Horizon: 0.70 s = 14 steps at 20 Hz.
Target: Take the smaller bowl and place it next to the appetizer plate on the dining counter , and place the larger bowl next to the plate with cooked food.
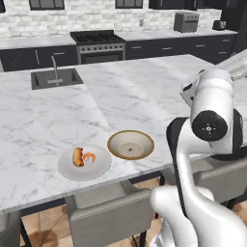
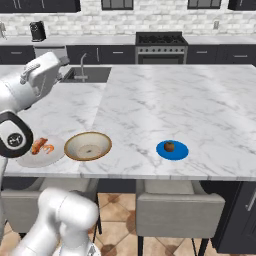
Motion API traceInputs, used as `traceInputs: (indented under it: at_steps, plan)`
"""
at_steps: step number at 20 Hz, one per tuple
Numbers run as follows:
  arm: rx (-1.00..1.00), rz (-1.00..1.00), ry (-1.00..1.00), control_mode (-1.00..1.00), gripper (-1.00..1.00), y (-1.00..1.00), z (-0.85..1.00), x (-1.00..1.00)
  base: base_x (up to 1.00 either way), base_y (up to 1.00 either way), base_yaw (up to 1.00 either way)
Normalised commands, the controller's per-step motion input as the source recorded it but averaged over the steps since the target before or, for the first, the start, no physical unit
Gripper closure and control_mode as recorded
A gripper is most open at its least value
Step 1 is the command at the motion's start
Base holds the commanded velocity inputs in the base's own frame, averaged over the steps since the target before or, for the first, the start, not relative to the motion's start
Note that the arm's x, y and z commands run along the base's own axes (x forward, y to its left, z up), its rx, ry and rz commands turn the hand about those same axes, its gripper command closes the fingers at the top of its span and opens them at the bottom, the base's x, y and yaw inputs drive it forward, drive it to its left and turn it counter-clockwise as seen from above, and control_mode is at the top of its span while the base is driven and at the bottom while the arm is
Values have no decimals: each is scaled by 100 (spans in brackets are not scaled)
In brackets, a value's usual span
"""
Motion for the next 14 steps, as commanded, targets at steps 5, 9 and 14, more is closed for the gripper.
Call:
traceInputs:
  at_steps: [5, 9, 14]
  plan:
    - [19, 32, 11, -100, -100, 71, -44, -31, 0, 0, 0]
    - [47, 46, 17, -100, -100, 8, 16, -5, 0, 0, 0]
    - [60, 49, 25, -100, -100, -20, 57, 15, 0, 0, 0]
